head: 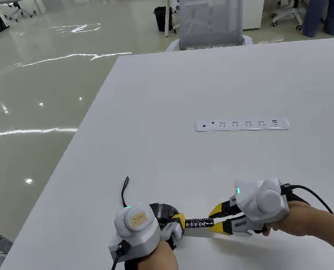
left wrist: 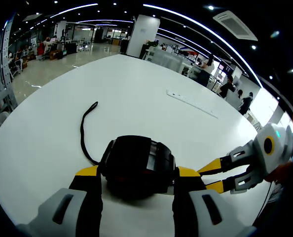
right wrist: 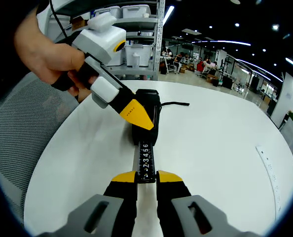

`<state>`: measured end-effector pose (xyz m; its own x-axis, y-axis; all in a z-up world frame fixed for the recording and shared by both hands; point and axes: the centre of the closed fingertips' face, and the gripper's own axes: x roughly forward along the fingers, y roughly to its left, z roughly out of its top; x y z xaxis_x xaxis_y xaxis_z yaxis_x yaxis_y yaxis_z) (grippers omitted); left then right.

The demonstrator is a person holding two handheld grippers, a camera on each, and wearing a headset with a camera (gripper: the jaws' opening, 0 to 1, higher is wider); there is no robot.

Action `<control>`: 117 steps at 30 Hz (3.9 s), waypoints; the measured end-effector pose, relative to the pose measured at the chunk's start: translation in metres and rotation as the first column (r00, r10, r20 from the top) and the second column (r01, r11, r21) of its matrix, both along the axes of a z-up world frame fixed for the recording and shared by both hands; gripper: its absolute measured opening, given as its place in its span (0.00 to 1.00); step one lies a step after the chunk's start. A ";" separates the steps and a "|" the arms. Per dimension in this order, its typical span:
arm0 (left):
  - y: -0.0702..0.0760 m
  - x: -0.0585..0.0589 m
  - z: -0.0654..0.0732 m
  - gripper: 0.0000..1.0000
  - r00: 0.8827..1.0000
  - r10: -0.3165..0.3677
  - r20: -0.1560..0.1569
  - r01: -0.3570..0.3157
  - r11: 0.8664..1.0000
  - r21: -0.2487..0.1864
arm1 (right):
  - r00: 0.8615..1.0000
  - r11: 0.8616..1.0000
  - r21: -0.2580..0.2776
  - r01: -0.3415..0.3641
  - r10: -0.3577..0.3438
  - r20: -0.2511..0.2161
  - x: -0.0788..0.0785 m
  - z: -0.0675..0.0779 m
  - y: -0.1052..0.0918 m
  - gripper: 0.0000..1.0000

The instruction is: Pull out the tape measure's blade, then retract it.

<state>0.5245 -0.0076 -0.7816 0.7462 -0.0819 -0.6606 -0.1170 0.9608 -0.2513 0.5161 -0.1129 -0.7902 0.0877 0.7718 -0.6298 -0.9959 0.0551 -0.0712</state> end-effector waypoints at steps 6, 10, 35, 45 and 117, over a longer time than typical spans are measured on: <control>0.000 0.000 0.000 0.53 1.000 0.002 0.001 -0.002 1.000 -0.001 | 1.000 1.000 0.001 -0.001 0.001 0.000 0.000 0.000 0.003 0.13; 0.000 0.000 0.000 0.53 1.000 0.004 0.001 -0.004 1.000 -0.001 | 1.000 1.000 0.000 -0.001 0.001 0.002 0.001 -0.001 0.004 0.13; 0.001 0.000 0.001 0.53 1.000 0.006 -0.001 -0.006 1.000 -0.007 | 1.000 1.000 -0.002 -0.004 0.004 0.000 0.000 -0.001 0.014 0.13; 0.001 0.000 0.000 0.53 1.000 0.005 -0.002 -0.005 1.000 -0.005 | 1.000 1.000 0.000 -0.004 0.004 -0.005 0.001 -0.002 0.018 0.13; 0.001 0.000 0.000 0.53 1.000 0.010 -0.003 -0.010 1.000 -0.025 | 1.000 1.000 0.005 -0.019 0.019 -0.010 0.003 -0.006 0.052 0.13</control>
